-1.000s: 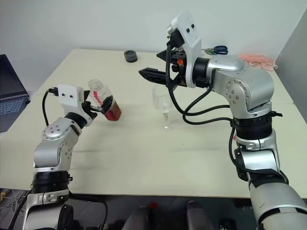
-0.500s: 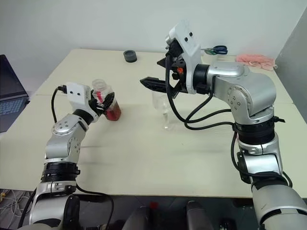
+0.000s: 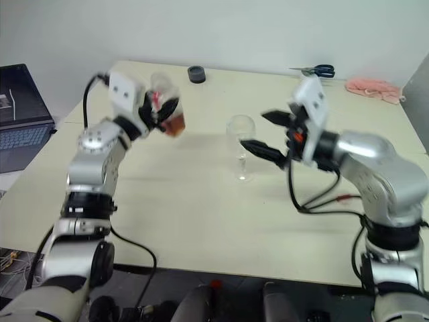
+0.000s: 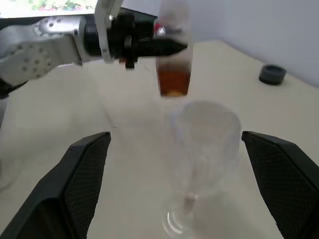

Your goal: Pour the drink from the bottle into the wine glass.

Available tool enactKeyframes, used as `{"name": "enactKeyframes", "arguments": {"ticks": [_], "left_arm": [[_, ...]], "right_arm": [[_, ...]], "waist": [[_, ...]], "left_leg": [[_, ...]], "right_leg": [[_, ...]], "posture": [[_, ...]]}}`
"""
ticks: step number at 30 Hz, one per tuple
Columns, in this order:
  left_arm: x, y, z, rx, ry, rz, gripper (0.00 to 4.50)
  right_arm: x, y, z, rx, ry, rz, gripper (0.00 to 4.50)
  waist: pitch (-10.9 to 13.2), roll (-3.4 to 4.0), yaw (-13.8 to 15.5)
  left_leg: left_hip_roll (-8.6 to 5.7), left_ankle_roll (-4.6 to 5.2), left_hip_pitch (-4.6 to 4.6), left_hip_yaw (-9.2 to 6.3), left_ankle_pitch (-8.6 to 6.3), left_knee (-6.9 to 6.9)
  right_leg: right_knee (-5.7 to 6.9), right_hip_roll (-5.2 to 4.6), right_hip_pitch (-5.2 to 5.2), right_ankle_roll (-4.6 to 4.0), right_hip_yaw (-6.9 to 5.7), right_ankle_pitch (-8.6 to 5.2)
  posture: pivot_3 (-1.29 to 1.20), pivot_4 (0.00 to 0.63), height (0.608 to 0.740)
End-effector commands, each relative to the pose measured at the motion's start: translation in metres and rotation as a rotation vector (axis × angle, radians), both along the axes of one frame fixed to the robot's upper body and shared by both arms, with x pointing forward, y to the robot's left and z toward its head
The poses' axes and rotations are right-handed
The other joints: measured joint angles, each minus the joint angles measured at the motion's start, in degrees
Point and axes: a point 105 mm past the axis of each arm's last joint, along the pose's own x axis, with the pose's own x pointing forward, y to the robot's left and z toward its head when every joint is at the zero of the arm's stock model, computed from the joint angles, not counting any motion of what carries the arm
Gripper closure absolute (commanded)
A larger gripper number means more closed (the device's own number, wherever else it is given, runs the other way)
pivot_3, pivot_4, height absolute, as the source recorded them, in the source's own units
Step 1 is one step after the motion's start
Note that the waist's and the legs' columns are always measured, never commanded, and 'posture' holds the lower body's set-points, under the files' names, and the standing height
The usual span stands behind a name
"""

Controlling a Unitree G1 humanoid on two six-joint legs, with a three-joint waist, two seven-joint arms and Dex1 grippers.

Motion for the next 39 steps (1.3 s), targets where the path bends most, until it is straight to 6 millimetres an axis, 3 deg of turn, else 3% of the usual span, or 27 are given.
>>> {"name": "enactKeyframes", "arguments": {"ticks": [1, 5, 10, 16, 27, 39], "left_arm": [[-0.001, -0.028, 0.019, 0.194, -0.134, -0.071, 2.68], [0.001, -0.059, 0.025, 0.353, -0.227, -0.156, 2.68], [0.005, -0.073, 0.021, 0.43, -0.27, -0.2, 2.68], [0.002, -0.085, 0.021, 0.497, -0.331, -0.244, 2.68], [-0.004, -0.083, 0.013, 0.595, -0.403, -0.263, 2.68], [-0.009, -0.068, 0.007, 0.713, -0.519, -0.222, 2.68]], "right_arm": [[-0.021, -0.014, -0.002, 0.046, -0.071, -0.047, 0.0], [-0.035, -0.027, -0.026, 0.174, -0.065, -0.17, 0.0], [-0.057, -0.039, -0.043, 0.286, -0.041, -0.236, 0.0], [-0.07, -0.039, -0.039, 0.294, -0.07, -0.249, 0.0], [-0.07, -0.039, -0.036, 0.274, -0.086, -0.24, 0.0], [-0.063, -0.041, -0.033, 0.26, -0.083, -0.219, 0.0]], "waist": [[0.0, 0.02, -0.11], [0.01, 0.03, -1.15], [0.04, 0.08, -1.7], [0.04, 0.08, -2.05], [0.04, 0.08, -2.03], [0.04, 0.08, -1.85]], "left_leg": [[0.01, 0.01, 0.02, 0.01, 0.0, -0.02], [0.04, 0.05, 0.12, -0.01, 0.03, 0.02], [0.08, 0.13, 0.18, -0.01, 0.09, 0.05], [0.07, 0.17, 0.2, -0.03, 0.12, 0.07], [0.05, 0.17, 0.2, -0.06, 0.12, 0.07], [0.04, 0.18, 0.23, -0.09, 0.13, 0.1]], "right_leg": [[0.02, 0.0, -0.01, -0.01, 0.01, -0.02], [0.2, 0.12, 0.02, -0.01, 0.04, -0.03], [0.3, 0.22, 0.02, 0.0, 0.08, -0.03], [0.32, 0.22, 0.06, 0.25, 0.08, -0.18], [0.33, 0.2, 0.09, 0.2, 0.07, -0.15], [0.34, 0.19, 0.15, -0.01, 0.05, -0.03]], "posture": [[0.0, 0.15, 0.74], [0.0, 0.15, 0.74], [0.0, 0.15, 0.74], [0.0, 0.15, 0.74], [0.0, 0.15, 0.74], [0.0, 0.15, 0.74]]}}
